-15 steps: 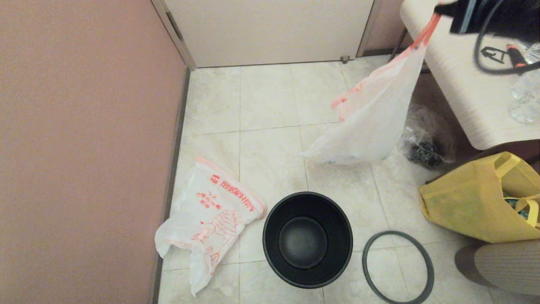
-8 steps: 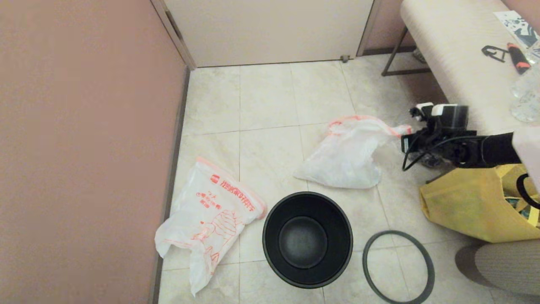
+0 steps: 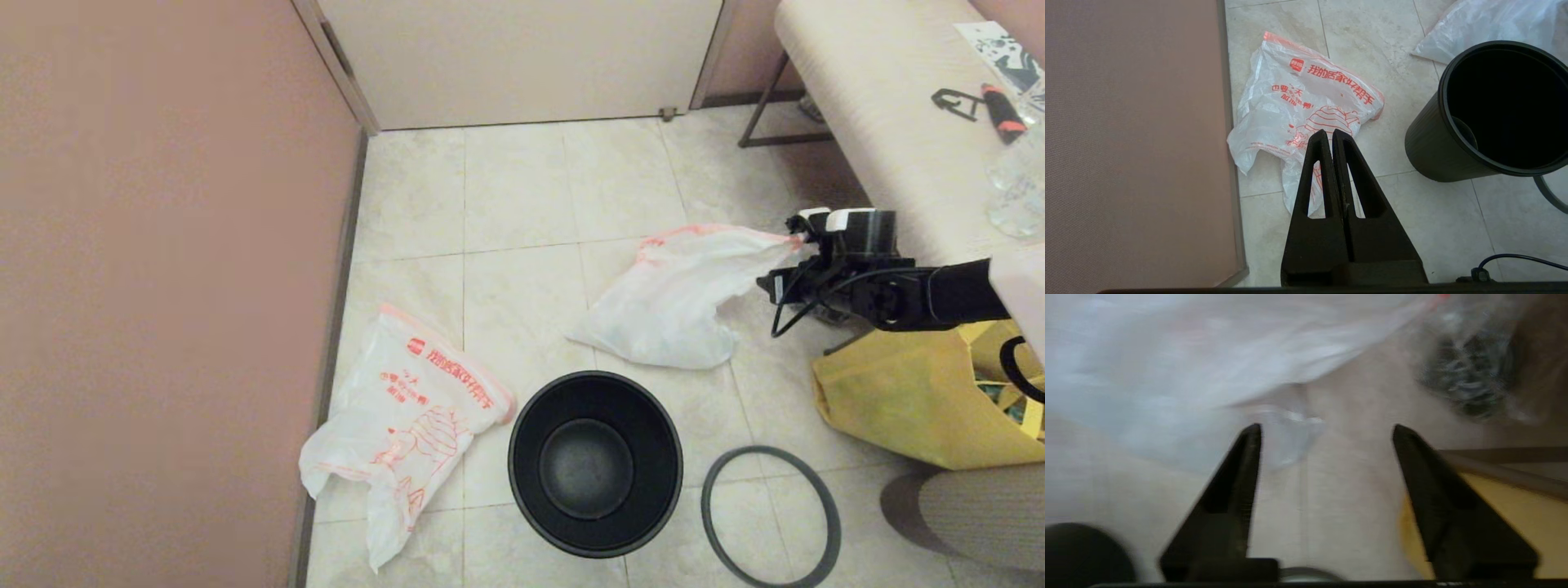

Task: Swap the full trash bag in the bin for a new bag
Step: Place the trash bag on the floor, then pick up a new trash bag

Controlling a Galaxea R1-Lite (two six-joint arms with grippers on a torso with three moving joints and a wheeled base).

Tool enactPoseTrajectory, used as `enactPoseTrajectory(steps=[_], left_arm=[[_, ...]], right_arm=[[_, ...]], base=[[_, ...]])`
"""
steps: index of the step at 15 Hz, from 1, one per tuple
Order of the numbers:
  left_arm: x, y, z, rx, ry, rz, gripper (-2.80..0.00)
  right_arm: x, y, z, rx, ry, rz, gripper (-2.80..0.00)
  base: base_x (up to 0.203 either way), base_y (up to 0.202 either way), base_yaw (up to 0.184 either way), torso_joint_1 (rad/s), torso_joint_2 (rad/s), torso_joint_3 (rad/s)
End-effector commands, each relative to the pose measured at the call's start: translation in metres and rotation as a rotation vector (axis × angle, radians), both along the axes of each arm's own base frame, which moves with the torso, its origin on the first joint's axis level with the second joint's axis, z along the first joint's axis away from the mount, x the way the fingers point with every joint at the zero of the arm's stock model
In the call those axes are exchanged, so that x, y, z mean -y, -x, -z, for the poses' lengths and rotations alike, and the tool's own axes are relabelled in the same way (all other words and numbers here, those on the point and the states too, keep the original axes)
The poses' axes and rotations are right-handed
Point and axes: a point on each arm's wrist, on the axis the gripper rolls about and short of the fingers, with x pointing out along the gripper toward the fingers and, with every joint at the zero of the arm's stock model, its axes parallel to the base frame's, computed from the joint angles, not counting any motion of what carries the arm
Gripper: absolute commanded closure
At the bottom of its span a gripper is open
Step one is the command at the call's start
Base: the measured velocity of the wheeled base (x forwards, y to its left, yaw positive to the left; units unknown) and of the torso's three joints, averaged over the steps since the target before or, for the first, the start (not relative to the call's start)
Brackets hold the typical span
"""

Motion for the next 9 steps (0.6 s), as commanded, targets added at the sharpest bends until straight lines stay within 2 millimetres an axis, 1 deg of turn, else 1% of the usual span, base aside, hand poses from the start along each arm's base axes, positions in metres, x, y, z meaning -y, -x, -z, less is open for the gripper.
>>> enactPoseTrajectory(steps=[1, 4, 5, 6, 7, 9], left_arm=[[0.000, 0.000, 0.000, -0.001, 0.000, 0.001, 0.00], [0.000, 0.000, 0.000, -0.001, 0.000, 0.001, 0.00], [0.000, 0.000, 0.000, -0.001, 0.000, 0.001, 0.00], [0.000, 0.000, 0.000, -0.001, 0.000, 0.000, 0.00], [0.000, 0.000, 0.000, 0.000, -0.001, 0.000, 0.00], [0.000, 0.000, 0.000, -0.001, 0.000, 0.001, 0.00]], right_arm=[[-0.008, 0.019, -0.031, 0.031, -0.062, 0.002, -2.80], [-0.019, 0.053, -0.050, -0.136, -0.326, 0.094, -2.80], [-0.021, 0.065, -0.053, -0.196, -0.342, 0.139, -1.37], [-0.022, 0.074, -0.051, -0.223, -0.314, 0.209, 0.00], [-0.025, 0.086, -0.056, -0.222, -0.274, 0.266, 0.00], [-0.029, 0.111, -0.077, -0.190, -0.242, 0.264, 0.00]], base=[[0.000, 0.000, 0.000, 0.000, 0.00, 0.000], [0.000, 0.000, 0.000, 0.000, 0.00, 0.000], [0.000, 0.000, 0.000, 0.000, 0.00, 0.000], [0.000, 0.000, 0.000, 0.000, 0.00, 0.000], [0.000, 0.000, 0.000, 0.000, 0.00, 0.000], [0.000, 0.000, 0.000, 0.000, 0.00, 0.000]])
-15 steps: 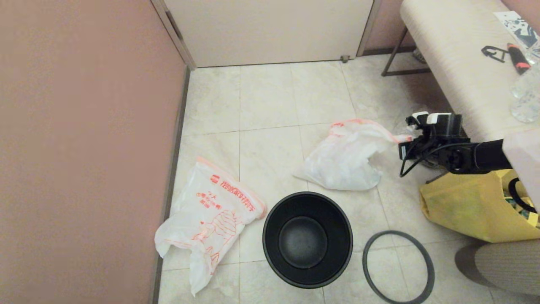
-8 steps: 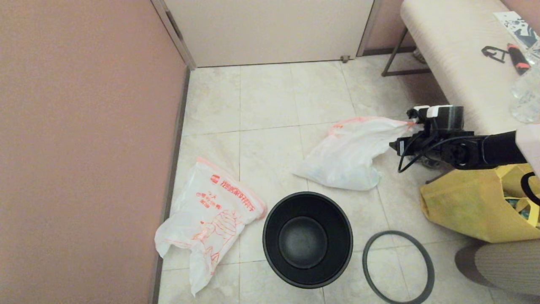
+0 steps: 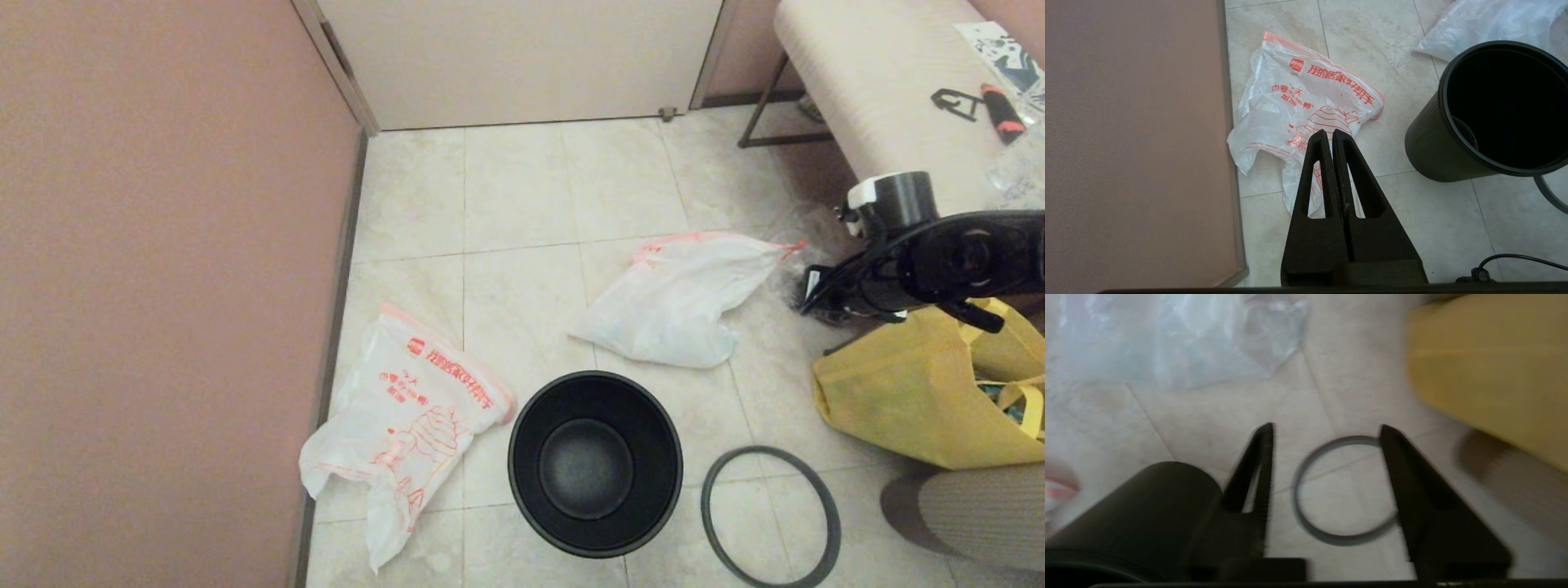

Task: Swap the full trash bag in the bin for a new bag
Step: Pick up a new trash bag

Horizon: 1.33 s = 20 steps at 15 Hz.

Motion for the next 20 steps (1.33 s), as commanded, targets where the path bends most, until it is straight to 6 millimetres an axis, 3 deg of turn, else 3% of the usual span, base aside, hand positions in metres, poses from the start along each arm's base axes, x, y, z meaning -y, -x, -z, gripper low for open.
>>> enactPoseTrajectory(steps=[1, 3, 7, 10, 13, 16, 20], left_arm=[[0.000, 0.000, 0.000, -0.002, 0.000, 0.000, 0.00], [0.000, 0.000, 0.000, -0.002, 0.000, 0.001, 0.00], [0.000, 0.000, 0.000, 0.000, 0.000, 0.000, 0.00], [0.000, 0.000, 0.000, -0.002, 0.000, 0.000, 0.00], [0.000, 0.000, 0.000, -0.002, 0.000, 0.000, 0.00], [0.000, 0.000, 0.000, -0.002, 0.000, 0.000, 0.00], [0.000, 0.000, 0.000, -0.002, 0.000, 0.000, 0.00]], right_arm=[[-0.006, 0.036, -0.038, 0.080, 0.006, -0.018, 0.00], [-0.016, 0.076, -0.064, 0.116, 0.022, -0.059, 0.00], [-0.031, 0.175, -0.103, 0.207, 0.052, -0.168, 0.00], [-0.022, 0.236, -0.115, 0.240, 0.094, -0.167, 0.00], [0.000, 0.286, -0.121, 0.314, 0.093, -0.109, 0.00], [0.023, 0.352, -0.122, 0.415, 0.038, -0.129, 0.00], [0.042, 0.443, -0.095, 0.466, -0.060, -0.308, 0.00]], base=[[0.000, 0.000, 0.000, 0.000, 0.00, 0.000], [0.000, 0.000, 0.000, 0.000, 0.00, 0.000], [0.000, 0.000, 0.000, 0.000, 0.00, 0.000], [0.000, 0.000, 0.000, 0.000, 0.00, 0.000], [0.000, 0.000, 0.000, 0.000, 0.00, 0.000], [0.000, 0.000, 0.000, 0.000, 0.00, 0.000], [0.000, 0.000, 0.000, 0.000, 0.00, 0.000]])
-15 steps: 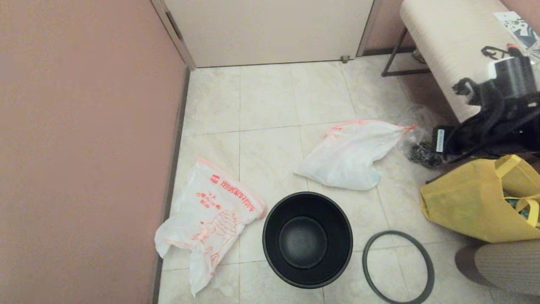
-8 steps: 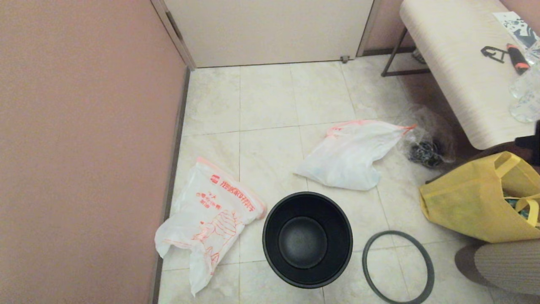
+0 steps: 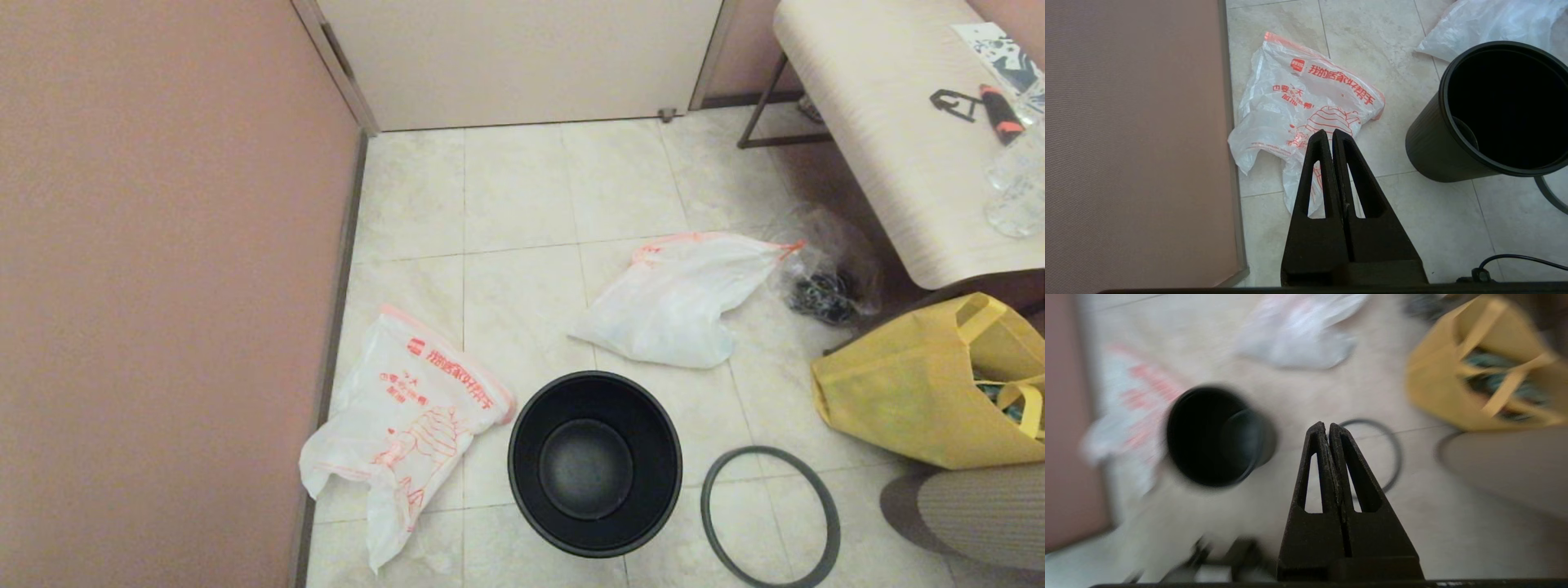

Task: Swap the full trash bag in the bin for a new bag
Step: Pick up a new trash bag

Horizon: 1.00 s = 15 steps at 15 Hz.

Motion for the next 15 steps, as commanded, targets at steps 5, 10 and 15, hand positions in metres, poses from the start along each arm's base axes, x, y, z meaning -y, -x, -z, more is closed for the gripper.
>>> enactPoseTrajectory(steps=[5, 10, 15], left_arm=[[0.000, 0.000, 0.000, -0.001, 0.000, 0.000, 0.00], [0.000, 0.000, 0.000, 0.000, 0.000, 0.000, 0.00], [0.000, 0.000, 0.000, -0.001, 0.000, 0.000, 0.00]], right_arm=[[0.014, 0.102, 0.058, 0.146, -0.047, -0.171, 0.00], [-0.002, 0.096, 0.072, 0.086, -0.036, -0.046, 0.00], [-0.012, 0.080, 0.143, 0.127, 0.009, -0.026, 0.00]], base=[[0.000, 0.000, 0.000, 0.000, 0.00, 0.000], [0.000, 0.000, 0.000, 0.000, 0.00, 0.000], [0.000, 0.000, 0.000, 0.000, 0.00, 0.000]])
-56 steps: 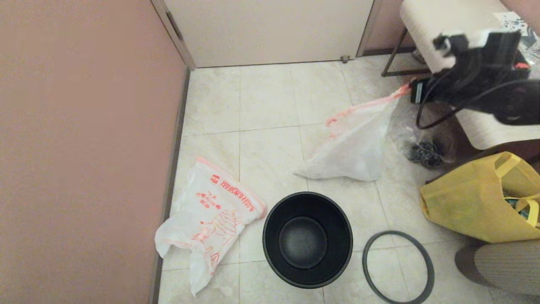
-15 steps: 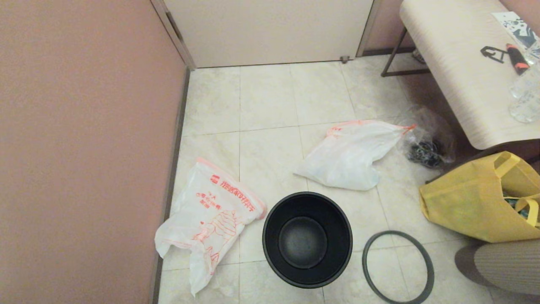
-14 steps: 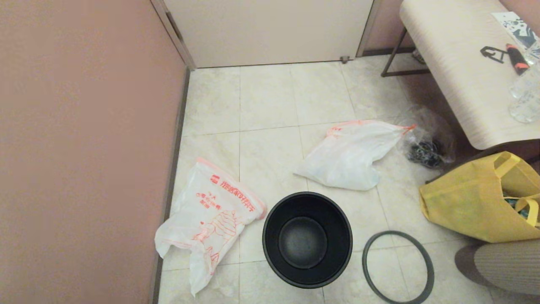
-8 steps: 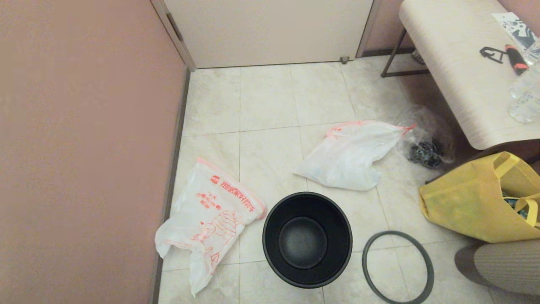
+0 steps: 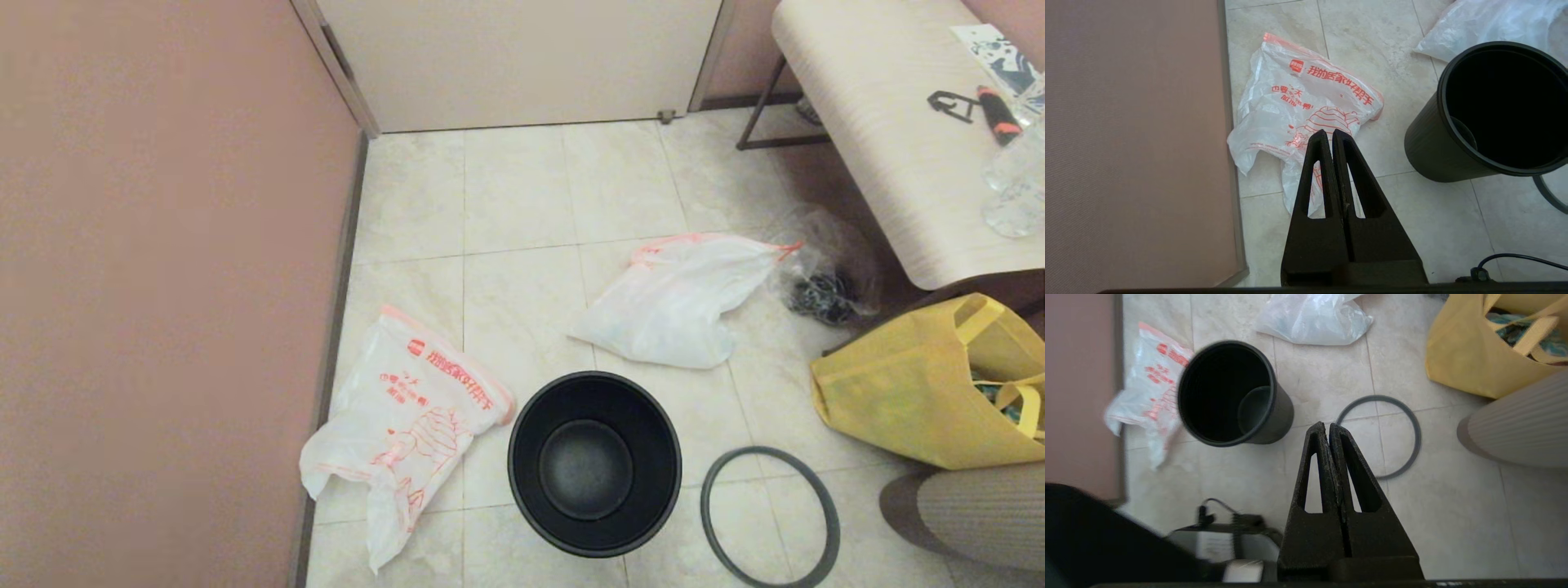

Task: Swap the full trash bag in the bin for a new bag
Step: Pick up a new trash bag

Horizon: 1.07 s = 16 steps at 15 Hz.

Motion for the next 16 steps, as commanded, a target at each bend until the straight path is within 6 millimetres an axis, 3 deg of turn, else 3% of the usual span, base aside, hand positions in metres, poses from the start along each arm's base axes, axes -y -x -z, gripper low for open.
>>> enactPoseTrajectory(steps=[1, 4, 7, 10, 16], left_arm=[[0.000, 0.000, 0.000, -0.001, 0.000, 0.001, 0.00], [0.000, 0.000, 0.000, -0.001, 0.000, -0.001, 0.00], [0.000, 0.000, 0.000, -0.001, 0.000, -0.001, 0.00], [0.000, 0.000, 0.000, 0.000, 0.000, 0.000, 0.00], [0.000, 0.000, 0.000, -0.001, 0.000, -0.001, 0.00]], right_arm=[[0.000, -0.010, 0.031, 0.043, 0.017, 0.004, 0.00], [0.001, -0.046, 0.069, 0.120, 0.063, 0.040, 0.00], [0.001, -0.065, 0.100, 0.138, 0.134, 0.058, 0.00], [0.003, -0.069, 0.112, 0.106, 0.232, 0.117, 0.00], [0.003, -0.068, 0.111, 0.105, 0.133, 0.131, 0.00]], base=[[0.000, 0.000, 0.000, 0.000, 0.00, 0.000], [0.000, 0.000, 0.000, 0.000, 0.00, 0.000], [0.000, 0.000, 0.000, 0.000, 0.00, 0.000], [0.000, 0.000, 0.000, 0.000, 0.00, 0.000], [0.000, 0.000, 0.000, 0.000, 0.00, 0.000]])
